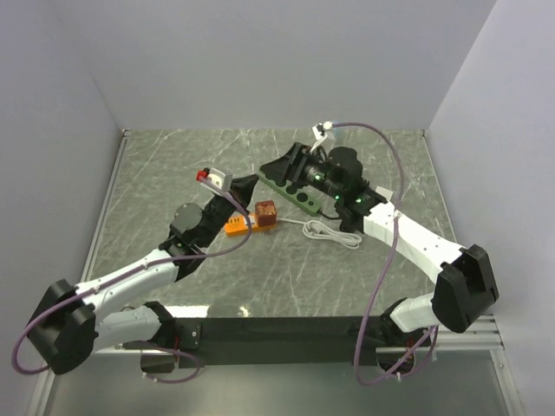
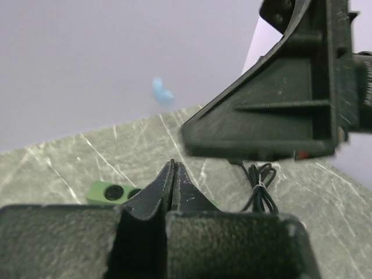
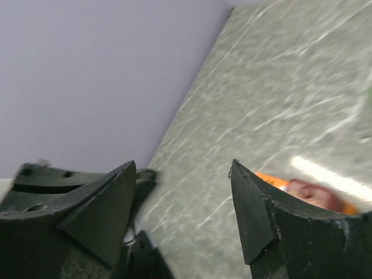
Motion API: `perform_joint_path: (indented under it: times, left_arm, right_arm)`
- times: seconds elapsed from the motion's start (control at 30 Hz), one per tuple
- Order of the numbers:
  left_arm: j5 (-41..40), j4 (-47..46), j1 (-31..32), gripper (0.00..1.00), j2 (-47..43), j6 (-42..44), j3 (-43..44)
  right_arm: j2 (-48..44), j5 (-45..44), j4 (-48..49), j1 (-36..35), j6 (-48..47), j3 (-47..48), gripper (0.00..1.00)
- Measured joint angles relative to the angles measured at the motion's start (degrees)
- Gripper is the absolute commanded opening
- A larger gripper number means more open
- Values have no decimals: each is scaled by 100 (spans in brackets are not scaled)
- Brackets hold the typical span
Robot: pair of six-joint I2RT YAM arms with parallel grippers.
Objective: Insert the plug
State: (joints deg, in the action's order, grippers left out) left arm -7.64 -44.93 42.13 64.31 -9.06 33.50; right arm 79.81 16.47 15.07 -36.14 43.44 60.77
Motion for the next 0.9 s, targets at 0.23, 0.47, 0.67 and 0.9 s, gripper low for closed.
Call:
perform_joint_path:
  times: [0.23, 0.47, 0.67, 0.9]
  left_arm:
    - [496, 409, -417, 0, -581, 116, -92]
    - [640, 730, -466, 15, -684, 111, -140]
    - [675, 1021, -522, 75, -664, 55, -140]
    - [693, 1191, -807, 83, -595, -96, -138]
  right_arm:
    - [-210, 229, -210, 590, -542, -2, 73]
    - [-726, 59, -688, 844, -1010, 0, 78]
    - [-844, -682, -1523, 1541, -1449, 313, 81]
    - [85, -1263, -2385, 2909, -1770, 1237, 81]
